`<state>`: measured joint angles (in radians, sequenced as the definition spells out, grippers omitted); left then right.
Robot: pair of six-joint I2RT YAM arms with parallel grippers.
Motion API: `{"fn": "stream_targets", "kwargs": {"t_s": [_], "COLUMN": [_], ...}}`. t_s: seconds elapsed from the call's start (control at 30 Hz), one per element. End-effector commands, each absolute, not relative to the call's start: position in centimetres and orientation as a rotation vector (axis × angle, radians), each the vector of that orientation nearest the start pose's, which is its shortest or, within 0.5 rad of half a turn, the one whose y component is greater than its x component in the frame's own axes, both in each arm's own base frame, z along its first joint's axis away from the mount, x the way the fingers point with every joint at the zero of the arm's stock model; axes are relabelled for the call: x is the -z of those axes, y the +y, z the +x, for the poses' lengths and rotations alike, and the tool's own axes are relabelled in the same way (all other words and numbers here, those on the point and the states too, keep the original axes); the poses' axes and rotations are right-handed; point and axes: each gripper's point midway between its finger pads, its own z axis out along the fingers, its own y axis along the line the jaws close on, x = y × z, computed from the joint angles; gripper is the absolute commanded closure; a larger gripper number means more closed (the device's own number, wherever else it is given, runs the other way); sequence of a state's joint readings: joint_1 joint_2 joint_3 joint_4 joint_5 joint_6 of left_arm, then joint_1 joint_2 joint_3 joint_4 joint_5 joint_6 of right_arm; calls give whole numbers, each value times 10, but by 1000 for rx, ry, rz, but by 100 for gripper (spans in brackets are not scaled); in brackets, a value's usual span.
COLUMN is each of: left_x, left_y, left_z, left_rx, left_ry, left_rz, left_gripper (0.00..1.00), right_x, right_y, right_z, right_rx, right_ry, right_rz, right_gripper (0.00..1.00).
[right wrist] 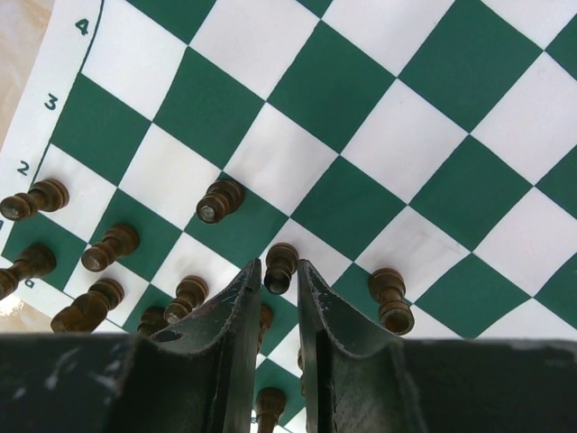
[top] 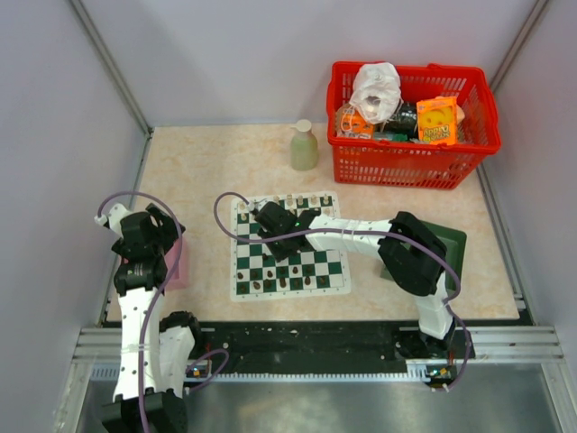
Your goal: Set up the chess pieces on the board
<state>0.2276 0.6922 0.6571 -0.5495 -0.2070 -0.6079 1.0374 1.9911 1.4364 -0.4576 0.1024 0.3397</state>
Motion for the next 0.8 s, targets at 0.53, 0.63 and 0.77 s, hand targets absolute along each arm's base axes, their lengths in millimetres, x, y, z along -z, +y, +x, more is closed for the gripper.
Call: {"fn": "stream_targets", "kwargs": {"t_s": [0.53,0.63,0.77], "left_x": [-178,-179,-180], "left_y": [75,75,75], "left_z": [250,250,250], "left_rx": [-8,-7,-9], "left_ry": [1863,1863,1860], "left_rz": [-973,-975,-973], "left_gripper": [1,1,1], "right_x": [-51,-54,-65], "right_y": [412,413,412], "right_z": [252,252,254], "right_rx": [-394,-393,-400], "right_ry": [2443,2435,2413], "right_rz": [-858,-854,-843], "right_gripper": [75,78,85]}}
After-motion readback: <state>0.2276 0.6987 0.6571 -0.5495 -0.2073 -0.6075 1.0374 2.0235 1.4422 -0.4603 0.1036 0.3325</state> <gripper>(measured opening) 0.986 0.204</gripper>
